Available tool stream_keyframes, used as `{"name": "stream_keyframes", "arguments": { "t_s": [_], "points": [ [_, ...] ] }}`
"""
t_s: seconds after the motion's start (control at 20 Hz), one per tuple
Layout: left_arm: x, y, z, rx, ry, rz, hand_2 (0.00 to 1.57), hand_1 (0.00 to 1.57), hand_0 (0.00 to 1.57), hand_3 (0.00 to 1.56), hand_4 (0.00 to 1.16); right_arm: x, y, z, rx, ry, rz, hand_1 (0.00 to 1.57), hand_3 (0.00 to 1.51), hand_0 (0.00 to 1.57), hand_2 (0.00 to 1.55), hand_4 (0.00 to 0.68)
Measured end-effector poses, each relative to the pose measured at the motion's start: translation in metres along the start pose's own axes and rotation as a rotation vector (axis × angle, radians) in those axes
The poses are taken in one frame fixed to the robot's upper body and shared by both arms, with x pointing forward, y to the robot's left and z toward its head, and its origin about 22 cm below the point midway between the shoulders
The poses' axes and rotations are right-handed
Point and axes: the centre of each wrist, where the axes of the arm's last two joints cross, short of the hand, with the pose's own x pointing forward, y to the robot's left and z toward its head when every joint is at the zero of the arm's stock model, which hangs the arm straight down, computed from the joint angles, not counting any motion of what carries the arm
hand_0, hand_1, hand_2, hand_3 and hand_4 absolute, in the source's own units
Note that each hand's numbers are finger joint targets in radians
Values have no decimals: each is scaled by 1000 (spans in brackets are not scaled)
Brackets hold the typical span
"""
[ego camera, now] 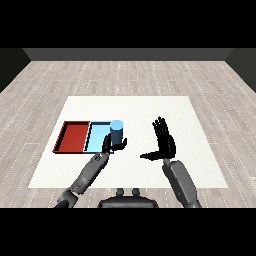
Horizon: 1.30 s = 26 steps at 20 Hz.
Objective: Pick the blue can and put it in the blue box
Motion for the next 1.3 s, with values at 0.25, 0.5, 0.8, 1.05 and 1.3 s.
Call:
{"name": "stream_keyframes", "arguments": {
  "t_s": [0.25,0.5,0.8,1.05,1.3],
  "points": [
    [-7,36,-12,50,43,-63,1571,1571,1571,1493,1134,19,-34,7,-78,-40,42,0,0,0,0,0],
    [-18,94,-26,153,163,-121,1571,1571,1571,1507,1081,24,-49,25,-130,-27,67,0,0,0,0,0],
    [-32,136,-41,229,325,-184,1571,1571,1571,1494,1054,25,-58,22,-162,-28,83,0,0,0,0,0],
    [-40,145,-48,264,460,-278,1536,1571,1571,1413,966,13,-61,18,-177,-7,84,0,0,0,0,0],
    [-53,140,-42,247,590,-355,1397,1522,1522,1141,906,4,-68,16,-206,16,73,0,0,0,0,0]
  ]
}}
